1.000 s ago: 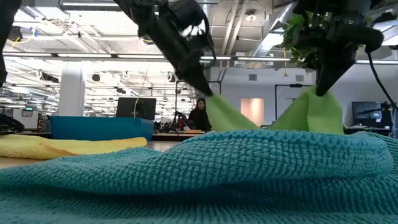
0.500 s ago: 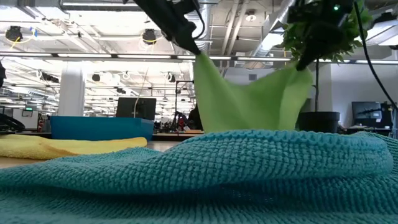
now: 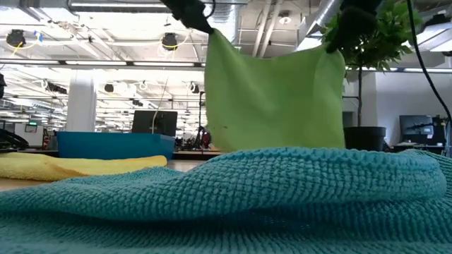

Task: Fold microfiber towels
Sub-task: Fold the green towel

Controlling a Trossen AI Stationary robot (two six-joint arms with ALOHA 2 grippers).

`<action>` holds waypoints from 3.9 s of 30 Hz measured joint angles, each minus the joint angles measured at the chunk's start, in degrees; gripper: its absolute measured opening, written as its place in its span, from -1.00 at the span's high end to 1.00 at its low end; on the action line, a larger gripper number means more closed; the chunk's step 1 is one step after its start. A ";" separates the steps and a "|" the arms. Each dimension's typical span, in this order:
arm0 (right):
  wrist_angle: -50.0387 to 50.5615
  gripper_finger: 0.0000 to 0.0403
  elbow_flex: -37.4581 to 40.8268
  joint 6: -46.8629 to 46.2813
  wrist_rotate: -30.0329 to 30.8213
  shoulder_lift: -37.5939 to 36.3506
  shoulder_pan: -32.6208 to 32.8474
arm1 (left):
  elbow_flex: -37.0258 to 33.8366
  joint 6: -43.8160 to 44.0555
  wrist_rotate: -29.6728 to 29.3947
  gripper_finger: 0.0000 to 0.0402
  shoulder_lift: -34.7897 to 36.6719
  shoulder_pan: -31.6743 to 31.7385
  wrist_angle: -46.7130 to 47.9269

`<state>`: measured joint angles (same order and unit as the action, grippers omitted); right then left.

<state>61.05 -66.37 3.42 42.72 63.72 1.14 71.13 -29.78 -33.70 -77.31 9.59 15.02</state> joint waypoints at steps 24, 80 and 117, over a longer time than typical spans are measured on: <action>3.23 0.96 0.40 -14.01 -15.39 0.46 18.40 | -0.22 20.71 14.49 1.00 0.40 -8.90 30.00; -11.51 0.96 19.36 -36.39 -23.21 0.46 25.76 | -15.82 36.32 27.47 1.00 0.34 -11.99 29.55; -21.26 0.96 31.37 -40.49 -16.93 0.44 11.75 | -26.47 41.36 17.82 1.00 -0.42 -4.05 6.23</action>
<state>39.79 -35.00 -37.07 25.79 64.16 12.89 44.66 11.58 -15.88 -77.72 5.54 21.24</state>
